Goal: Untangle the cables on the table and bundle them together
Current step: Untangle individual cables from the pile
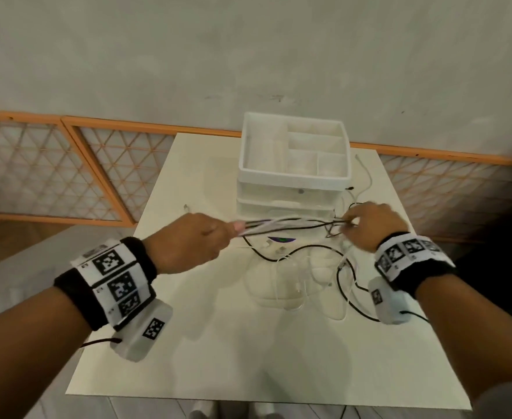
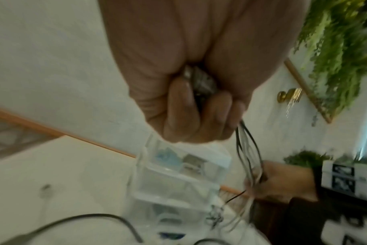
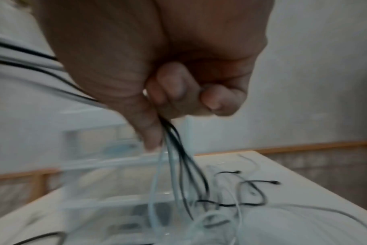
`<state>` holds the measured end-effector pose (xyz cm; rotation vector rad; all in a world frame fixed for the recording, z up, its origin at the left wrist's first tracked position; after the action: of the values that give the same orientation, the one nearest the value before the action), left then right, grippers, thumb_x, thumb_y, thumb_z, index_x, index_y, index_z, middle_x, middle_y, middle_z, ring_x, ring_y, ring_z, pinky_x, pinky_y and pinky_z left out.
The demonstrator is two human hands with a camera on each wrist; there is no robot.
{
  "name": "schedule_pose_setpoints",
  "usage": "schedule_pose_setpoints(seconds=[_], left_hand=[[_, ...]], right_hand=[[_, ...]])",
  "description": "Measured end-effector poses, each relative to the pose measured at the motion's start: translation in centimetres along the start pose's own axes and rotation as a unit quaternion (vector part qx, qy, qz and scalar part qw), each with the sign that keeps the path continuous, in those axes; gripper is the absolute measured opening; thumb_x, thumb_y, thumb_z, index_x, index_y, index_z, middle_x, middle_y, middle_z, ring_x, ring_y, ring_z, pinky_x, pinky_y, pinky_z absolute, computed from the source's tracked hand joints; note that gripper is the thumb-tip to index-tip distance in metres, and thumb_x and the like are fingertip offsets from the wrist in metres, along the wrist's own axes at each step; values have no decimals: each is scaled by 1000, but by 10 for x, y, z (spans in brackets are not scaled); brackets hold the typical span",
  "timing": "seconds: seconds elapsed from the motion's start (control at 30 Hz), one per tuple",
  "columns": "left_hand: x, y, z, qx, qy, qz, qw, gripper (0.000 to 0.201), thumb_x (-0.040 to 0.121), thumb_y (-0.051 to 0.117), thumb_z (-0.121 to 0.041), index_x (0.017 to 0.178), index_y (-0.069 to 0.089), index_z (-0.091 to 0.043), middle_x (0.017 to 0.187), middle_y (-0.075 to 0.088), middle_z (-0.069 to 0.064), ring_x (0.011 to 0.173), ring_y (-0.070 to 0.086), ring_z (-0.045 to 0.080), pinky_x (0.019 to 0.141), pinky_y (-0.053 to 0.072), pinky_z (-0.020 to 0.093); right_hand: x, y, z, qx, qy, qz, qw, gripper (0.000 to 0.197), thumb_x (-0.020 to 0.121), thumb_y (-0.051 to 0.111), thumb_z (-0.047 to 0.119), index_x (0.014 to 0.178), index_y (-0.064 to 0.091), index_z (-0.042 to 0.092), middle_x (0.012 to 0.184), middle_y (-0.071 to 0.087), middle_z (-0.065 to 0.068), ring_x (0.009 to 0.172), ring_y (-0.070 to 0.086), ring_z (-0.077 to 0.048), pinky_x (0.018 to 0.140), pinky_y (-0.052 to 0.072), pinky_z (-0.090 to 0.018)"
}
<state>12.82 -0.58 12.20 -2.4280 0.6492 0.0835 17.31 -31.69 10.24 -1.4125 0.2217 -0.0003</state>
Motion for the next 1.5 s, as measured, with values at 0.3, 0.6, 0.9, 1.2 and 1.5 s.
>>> schedule_pose_setpoints(seconds=[0.3,0.6,0.9,1.2,1.5], left_hand=[[-4,63,79,205,-143,102,963,31,106,35,-37,98,55,-14,73,54,0,67,53,21,70,44,33],[8,78,85,147,-196,117,963,16,93,46,-8,107,52,-3,106,64,21,91,66,37,71,54,42],[20,53,85,11,-258,-19,966,14,88,50,-14,81,56,-4,78,55,9,76,53,32,63,39,30],[19,32,43,-146,-179,-55,971,24,102,51,-21,82,49,-9,62,38,2,50,32,15,47,28,25],[31,17,38,-147,-131,-115,974,22,101,51,-20,94,65,-4,105,70,14,73,57,19,61,50,31]], right_hand=[[-3,44,-20,181,10,-131,975,25,88,51,9,91,60,33,82,69,-10,87,63,-38,74,47,-35],[-13,50,-2,239,7,-59,969,77,88,68,20,148,23,37,139,58,-9,107,64,-35,103,47,-42],[-79,153,93,101,-185,98,973,32,93,54,26,125,56,29,125,59,8,108,60,-16,95,48,-35],[-74,191,82,2,-109,150,983,17,90,48,14,103,57,20,109,57,-1,94,60,-25,80,50,-34],[-64,96,108,179,-210,-13,961,13,93,52,12,100,61,17,90,68,1,81,59,-17,73,45,-32]])
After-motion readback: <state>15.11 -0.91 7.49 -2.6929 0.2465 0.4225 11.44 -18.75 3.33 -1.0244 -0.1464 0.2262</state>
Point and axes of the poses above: each hand's wrist, its own x-axis towards the middle knuckle, its own y-axis out of the palm, z = x × y, the point moved 6 cm from there along x, towards the middle knuckle
